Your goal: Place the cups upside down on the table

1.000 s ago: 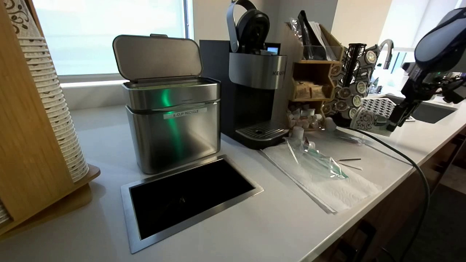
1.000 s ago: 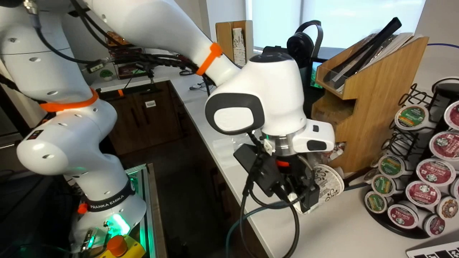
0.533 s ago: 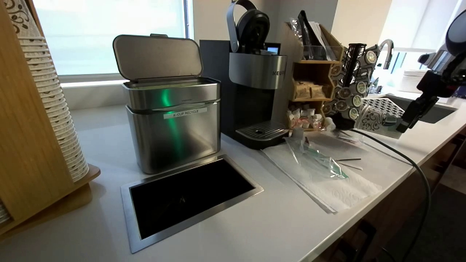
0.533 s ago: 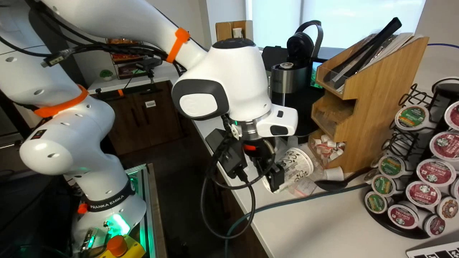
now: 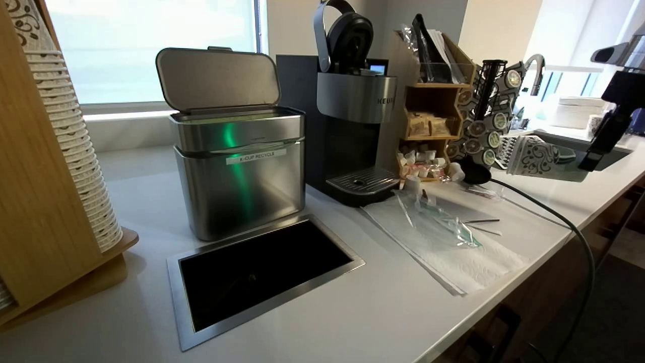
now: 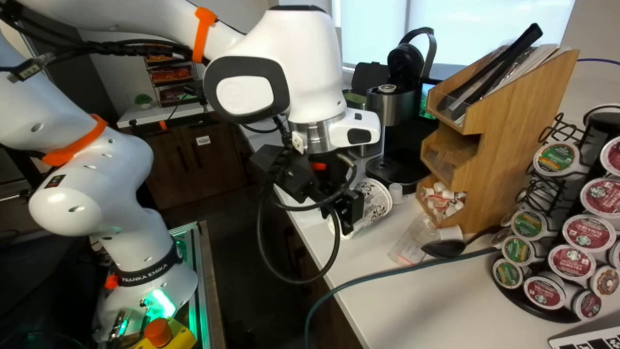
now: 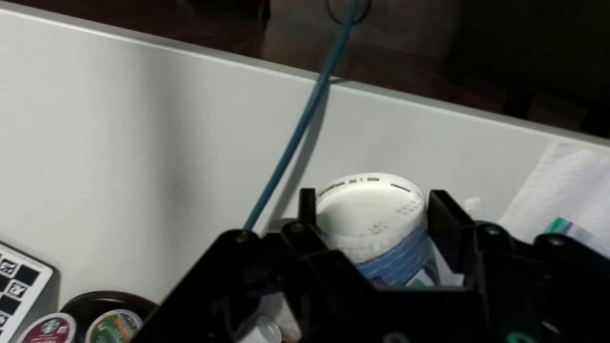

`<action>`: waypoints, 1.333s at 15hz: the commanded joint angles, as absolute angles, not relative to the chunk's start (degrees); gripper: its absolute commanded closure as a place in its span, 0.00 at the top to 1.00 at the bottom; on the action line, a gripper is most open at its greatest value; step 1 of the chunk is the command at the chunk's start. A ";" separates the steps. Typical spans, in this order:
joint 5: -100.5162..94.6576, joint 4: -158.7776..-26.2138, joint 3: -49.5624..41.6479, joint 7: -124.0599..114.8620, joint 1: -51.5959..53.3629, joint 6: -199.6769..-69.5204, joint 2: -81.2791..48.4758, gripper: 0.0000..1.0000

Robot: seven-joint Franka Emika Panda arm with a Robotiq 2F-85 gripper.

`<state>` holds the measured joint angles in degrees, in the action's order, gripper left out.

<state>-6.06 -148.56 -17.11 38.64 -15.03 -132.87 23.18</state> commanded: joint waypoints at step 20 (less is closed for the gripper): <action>-57.25 -134.81 -4.54 31.87 -7.17 -118.79 1.29 0.35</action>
